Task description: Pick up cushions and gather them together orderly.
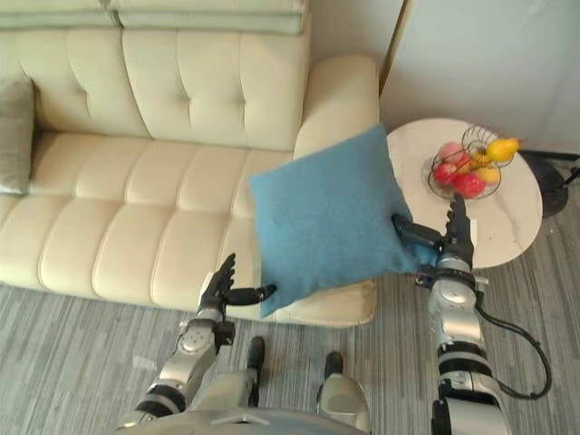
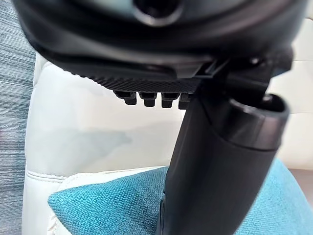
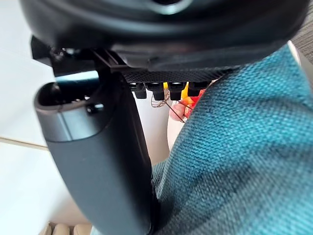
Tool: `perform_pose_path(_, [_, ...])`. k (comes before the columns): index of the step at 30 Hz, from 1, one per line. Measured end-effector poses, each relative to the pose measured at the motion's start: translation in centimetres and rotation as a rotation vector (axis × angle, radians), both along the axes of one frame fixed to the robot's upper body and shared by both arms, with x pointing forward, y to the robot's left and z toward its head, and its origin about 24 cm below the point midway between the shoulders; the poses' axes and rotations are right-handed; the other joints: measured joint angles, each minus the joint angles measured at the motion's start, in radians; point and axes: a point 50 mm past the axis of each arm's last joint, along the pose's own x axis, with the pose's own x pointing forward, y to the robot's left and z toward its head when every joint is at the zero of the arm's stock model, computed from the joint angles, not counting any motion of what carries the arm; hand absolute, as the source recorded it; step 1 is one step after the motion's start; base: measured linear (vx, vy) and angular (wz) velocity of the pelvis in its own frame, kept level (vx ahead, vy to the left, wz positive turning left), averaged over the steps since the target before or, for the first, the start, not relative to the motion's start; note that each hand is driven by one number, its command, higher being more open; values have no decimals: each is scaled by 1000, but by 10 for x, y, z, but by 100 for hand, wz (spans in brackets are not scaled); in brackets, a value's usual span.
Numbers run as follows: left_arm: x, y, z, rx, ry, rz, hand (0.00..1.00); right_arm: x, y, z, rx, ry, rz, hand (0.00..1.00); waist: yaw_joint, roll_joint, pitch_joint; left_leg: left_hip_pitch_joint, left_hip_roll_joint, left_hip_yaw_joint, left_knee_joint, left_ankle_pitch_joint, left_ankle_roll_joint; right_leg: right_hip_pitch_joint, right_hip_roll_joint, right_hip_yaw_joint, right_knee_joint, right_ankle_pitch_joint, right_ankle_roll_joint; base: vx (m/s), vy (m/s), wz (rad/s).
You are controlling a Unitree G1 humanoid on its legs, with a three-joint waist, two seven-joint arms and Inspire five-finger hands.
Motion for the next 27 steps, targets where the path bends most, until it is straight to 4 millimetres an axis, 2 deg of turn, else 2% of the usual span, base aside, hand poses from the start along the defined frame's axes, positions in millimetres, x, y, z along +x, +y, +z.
perform_pose_path(1, [6, -2, 5, 2, -20, -6, 0, 4, 1, 4, 8, -16, -6, 0, 1, 1, 11, -10, 0, 0, 0, 6, -1, -15, -1, 1, 11, 0, 0, -137, 3, -3])
perform_pose_path(4, [31, -10, 28, 13, -108, -28, 0, 18, 9, 14, 51, -64, -22, 0, 5, 2, 48, -56, 5, 0, -4, 34, -9, -88, -2, 11, 61, -2, -3, -149, -8, -4])
perform_pose_path(9, [57, -17, 52, 14, -182, -41, 0, 33, 30, 20, 107, -104, 13, 0, 8, 19, 77, -86, 20, 6, -55, 86, -26, -181, 4, 27, 134, -9, -13, -144, -47, -6])
perform_pose_path(14, [67, -22, 65, 7, -220, -43, 0, 35, 42, 17, 158, -136, 14, 0, 8, 20, 80, -96, 32, 7, -78, 110, -41, -231, 6, 32, 195, -29, -25, -88, -92, -3])
perform_pose_path(18, [71, -23, 73, -24, -242, -12, 0, 28, 48, 15, 158, -156, 36, 0, 11, 20, 80, -91, 41, 6, -90, 117, -52, -248, 5, 31, 234, -51, -33, -17, -106, 2])
perform_pose_path(22, [72, -24, 82, -38, -286, 2, 0, 12, 52, 6, 165, -157, 42, 0, 14, 23, 78, -67, 42, 3, -104, 120, -59, -240, 4, 24, 264, -79, -38, 22, -78, 5])
perform_pose_path(27, [54, -27, 77, -69, -290, -23, 0, -18, 60, -17, 200, -113, 35, 0, 9, 33, 60, -14, 41, -1, -106, 113, -70, -176, 5, 14, 250, -92, -35, 60, -57, 5])
